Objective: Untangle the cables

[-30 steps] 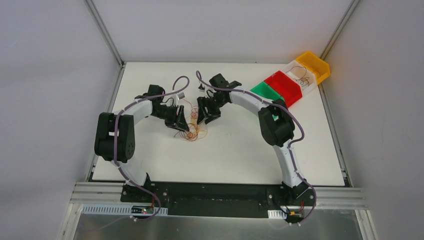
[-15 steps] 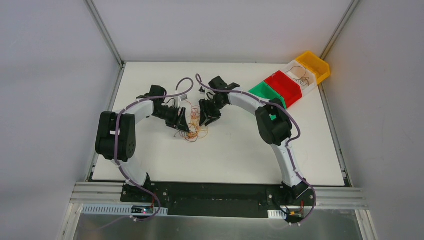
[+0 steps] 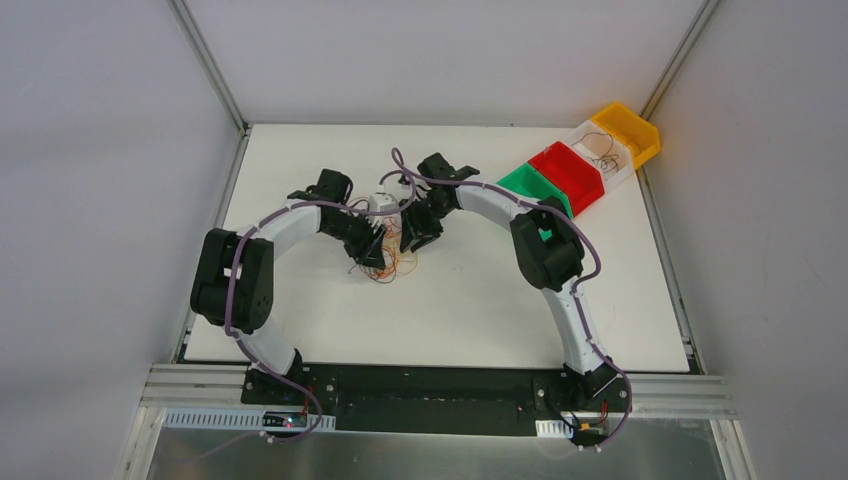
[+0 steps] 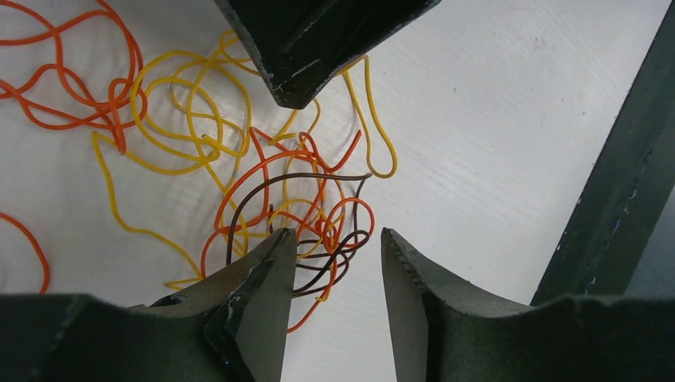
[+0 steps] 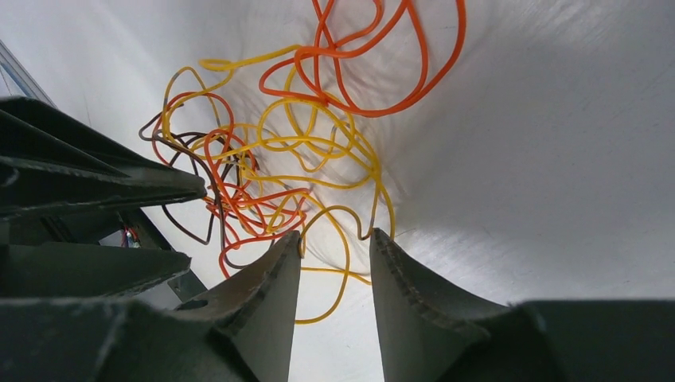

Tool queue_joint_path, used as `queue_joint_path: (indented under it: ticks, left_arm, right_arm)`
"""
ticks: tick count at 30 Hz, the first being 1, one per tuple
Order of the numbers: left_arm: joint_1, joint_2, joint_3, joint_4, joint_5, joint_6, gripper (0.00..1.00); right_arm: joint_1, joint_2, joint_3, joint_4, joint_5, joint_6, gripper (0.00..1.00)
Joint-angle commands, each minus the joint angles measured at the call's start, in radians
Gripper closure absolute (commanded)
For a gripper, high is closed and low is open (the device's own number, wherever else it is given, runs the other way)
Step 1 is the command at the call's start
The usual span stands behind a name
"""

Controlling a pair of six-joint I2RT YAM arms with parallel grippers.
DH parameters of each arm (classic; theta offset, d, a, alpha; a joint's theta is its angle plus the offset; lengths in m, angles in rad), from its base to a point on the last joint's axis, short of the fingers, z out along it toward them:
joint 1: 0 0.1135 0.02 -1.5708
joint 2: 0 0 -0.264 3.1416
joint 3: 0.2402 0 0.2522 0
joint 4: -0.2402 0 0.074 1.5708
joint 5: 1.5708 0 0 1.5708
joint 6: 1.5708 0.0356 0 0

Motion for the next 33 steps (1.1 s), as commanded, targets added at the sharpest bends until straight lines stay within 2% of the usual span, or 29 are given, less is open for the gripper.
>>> queue_joint_path:
  ticks: [1,3,5,7,8,13,18,22,26,33]
  left_arm:
    - [-0.024,0.019,0.028,-0.035,-0.061,0.104,0.58]
    - [-0.027,0.012,0.031,-0.060,-0.077,0.132,0.65]
    - [-0.028,-0.017,0.033,-0.083,-0.090,0.142,0.78]
    - [-0.028,-0.062,0.054,-0.125,-0.088,0.136,0.97]
    - [-0.028,-0.085,0.070,-0.138,-0.093,0.107,1.00]
    - [-0.023,-0.208,0.249,-0.182,-0.103,-0.081,1.00]
    - [0.033,-0.252,0.498,-0.181,-0.111,-0.302,1.00]
    - [0.131,-0.205,0.728,-0.157,-0.105,-0.467,1.00]
    - [0.225,-0.149,0.942,-0.047,-0.135,-0.635,1.00]
    - [0.280,-0.073,1.217,0.125,-0.238,-0.736,1.00]
  right_arm:
    - [0.006,-0.004,0.008,-0.003,0.013,-0.016,0.60]
    - [0.006,-0.005,0.006,-0.006,0.022,-0.019,0.62]
    - [0.006,-0.006,0.005,-0.009,0.038,-0.029,0.66]
    - [0.006,-0.008,0.005,-0.018,0.058,-0.047,0.71]
    - [0.006,-0.009,0.004,-0.022,0.066,-0.056,0.75]
    - [0.008,-0.014,0.004,-0.043,0.149,-0.110,1.00]
    - [0.009,-0.025,-0.016,-0.076,0.220,-0.164,1.00]
    - [0.014,-0.039,-0.056,-0.085,0.249,-0.187,1.00]
    - [0.021,-0.041,-0.083,-0.095,0.259,-0.195,1.00]
    - [0.023,-0.050,-0.111,-0.103,0.255,-0.198,1.00]
